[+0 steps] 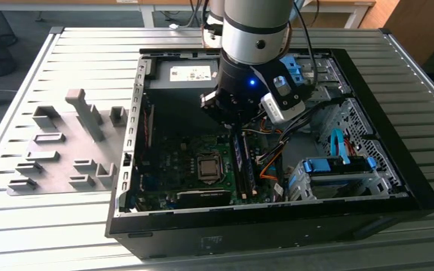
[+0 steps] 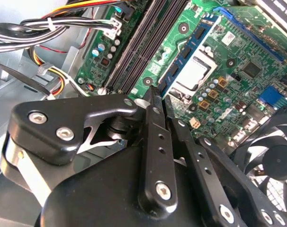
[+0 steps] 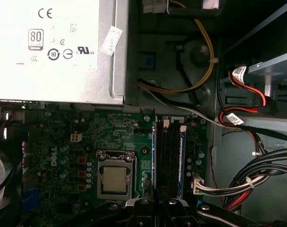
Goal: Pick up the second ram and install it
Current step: 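Insert the second ram into the second slot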
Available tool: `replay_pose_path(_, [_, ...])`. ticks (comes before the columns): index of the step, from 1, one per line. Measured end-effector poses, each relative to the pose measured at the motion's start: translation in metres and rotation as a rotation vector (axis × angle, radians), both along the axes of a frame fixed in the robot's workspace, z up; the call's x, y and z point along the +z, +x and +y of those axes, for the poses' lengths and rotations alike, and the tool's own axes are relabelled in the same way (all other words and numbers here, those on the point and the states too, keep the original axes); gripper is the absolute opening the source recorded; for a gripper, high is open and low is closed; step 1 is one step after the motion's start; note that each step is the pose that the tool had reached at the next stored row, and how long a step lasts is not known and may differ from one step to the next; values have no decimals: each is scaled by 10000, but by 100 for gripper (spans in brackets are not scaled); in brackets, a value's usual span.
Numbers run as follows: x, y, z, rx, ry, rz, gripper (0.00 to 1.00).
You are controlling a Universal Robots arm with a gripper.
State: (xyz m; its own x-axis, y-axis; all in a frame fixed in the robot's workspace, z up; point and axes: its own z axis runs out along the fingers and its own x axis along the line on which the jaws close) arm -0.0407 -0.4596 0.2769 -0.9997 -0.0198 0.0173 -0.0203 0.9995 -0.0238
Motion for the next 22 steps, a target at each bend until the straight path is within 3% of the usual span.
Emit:
replay_pose_path(12, [-12,0,-6,-1,-3,-1,14])
replay_pose_path(22, [-190,62,-16,-63,-4,-1,14])
